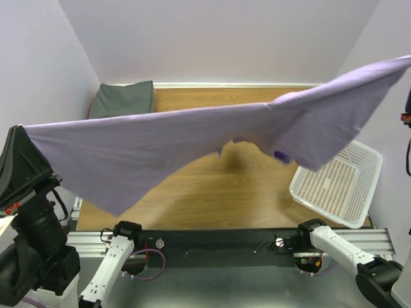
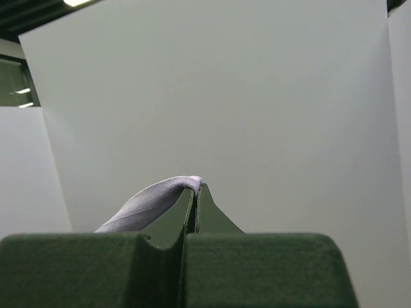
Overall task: Fold and stack the t-shirts
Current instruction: Flatten the tshirt out
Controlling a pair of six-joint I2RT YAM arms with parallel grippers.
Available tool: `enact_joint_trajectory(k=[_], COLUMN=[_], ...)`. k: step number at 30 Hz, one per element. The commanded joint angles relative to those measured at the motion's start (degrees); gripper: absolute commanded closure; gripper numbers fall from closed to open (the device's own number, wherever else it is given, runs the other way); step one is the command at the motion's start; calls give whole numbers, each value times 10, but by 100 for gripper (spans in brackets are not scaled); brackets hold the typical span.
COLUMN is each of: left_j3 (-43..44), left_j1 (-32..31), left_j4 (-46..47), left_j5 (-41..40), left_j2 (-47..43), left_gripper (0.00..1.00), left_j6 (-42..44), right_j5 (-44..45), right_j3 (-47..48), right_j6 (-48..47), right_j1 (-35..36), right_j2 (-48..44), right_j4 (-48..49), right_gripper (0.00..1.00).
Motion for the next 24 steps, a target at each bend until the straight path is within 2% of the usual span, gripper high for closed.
enact_joint_trajectory(k=[1,9,15,19,23,24], left_j3=[12,-40,-126,-165,-180,-174], left_j1=[2,2,2,2,4,5], left_j4=[-18,44,131,190,252,276], left_j5=[42,15,-9,-30,-30,-29], left_j2=[0,10,88,203,331,360], left_gripper=[100,100,100,100,100,100], left_j6=[12,30,65,83,94,97], right_j5=[-17,22,96,155,211,224], right_j3=[25,29,-55,-167,-271,-293], right_j6=[1,-27,-41,-63,-71,-71], right_j1=[-1,-1,-1,-1,-4,-11], right_j2=[-7,23,67,94,156,199], right_j4=[1,1,38,140,259,298], right_gripper=[99,99,99,99,99,99])
